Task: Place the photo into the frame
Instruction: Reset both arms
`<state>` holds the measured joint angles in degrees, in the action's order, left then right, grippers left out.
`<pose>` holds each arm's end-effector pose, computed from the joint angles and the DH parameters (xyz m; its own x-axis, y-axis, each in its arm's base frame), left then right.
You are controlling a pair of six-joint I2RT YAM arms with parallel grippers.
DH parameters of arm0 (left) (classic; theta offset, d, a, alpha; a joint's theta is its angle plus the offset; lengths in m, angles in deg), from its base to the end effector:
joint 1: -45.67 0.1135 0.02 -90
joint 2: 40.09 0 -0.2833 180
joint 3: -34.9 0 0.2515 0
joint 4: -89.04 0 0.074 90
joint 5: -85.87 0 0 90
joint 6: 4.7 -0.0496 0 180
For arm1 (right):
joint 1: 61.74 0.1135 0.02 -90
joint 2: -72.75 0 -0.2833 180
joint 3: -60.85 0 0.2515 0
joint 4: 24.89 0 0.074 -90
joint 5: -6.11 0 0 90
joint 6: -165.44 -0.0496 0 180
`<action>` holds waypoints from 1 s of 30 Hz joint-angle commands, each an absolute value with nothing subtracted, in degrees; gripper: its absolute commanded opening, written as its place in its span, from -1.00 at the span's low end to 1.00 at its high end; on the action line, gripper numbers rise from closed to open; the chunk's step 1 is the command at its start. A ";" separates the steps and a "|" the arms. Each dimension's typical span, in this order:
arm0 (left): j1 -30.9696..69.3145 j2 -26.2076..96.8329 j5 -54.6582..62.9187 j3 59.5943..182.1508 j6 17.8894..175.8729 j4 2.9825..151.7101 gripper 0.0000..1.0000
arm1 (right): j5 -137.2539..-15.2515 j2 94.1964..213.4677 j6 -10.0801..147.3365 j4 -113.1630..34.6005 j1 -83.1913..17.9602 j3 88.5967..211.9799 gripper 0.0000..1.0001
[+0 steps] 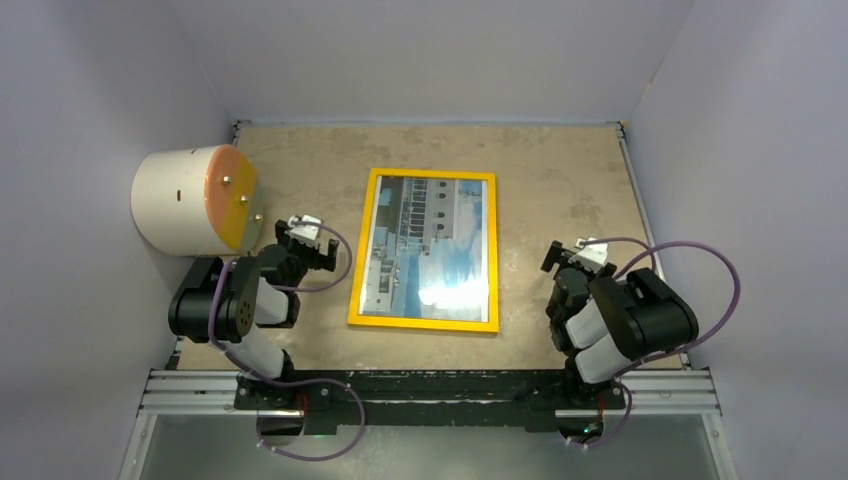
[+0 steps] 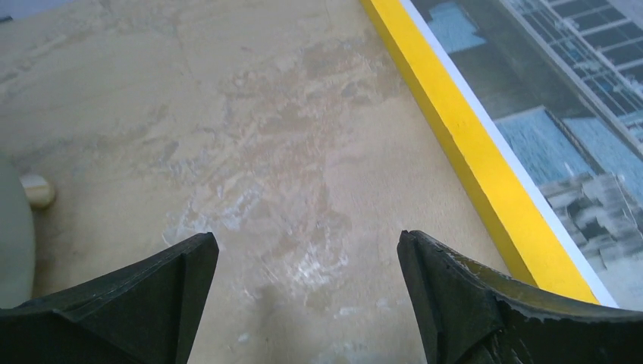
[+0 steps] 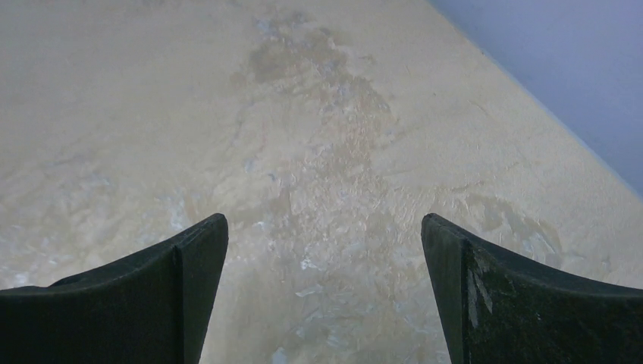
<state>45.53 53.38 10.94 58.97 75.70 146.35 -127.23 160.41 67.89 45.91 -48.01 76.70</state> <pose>0.2448 -0.0135 0.1353 -0.1637 0.1614 -0.9732 0.2879 0.9514 0.1094 0.1995 0.0137 0.1557 0.0479 0.1101 -0.9928 0.4920 0.8624 0.1194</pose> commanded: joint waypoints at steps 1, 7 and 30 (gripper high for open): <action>45.42 53.06 11.95 63.58 76.02 148.03 0.95 | -120.65 162.60 74.41 66.67 -48.30 77.61 0.98; 45.49 52.78 11.73 63.33 76.03 148.18 0.97 | -115.03 164.10 74.02 50.64 -48.57 85.06 0.98; 45.35 53.51 11.47 63.97 75.96 147.79 1.00 | -111.56 163.72 71.66 44.02 -52.34 88.54 0.98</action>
<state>45.53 53.40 10.90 62.64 75.72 146.64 -111.44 164.58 71.98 42.61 -52.16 88.04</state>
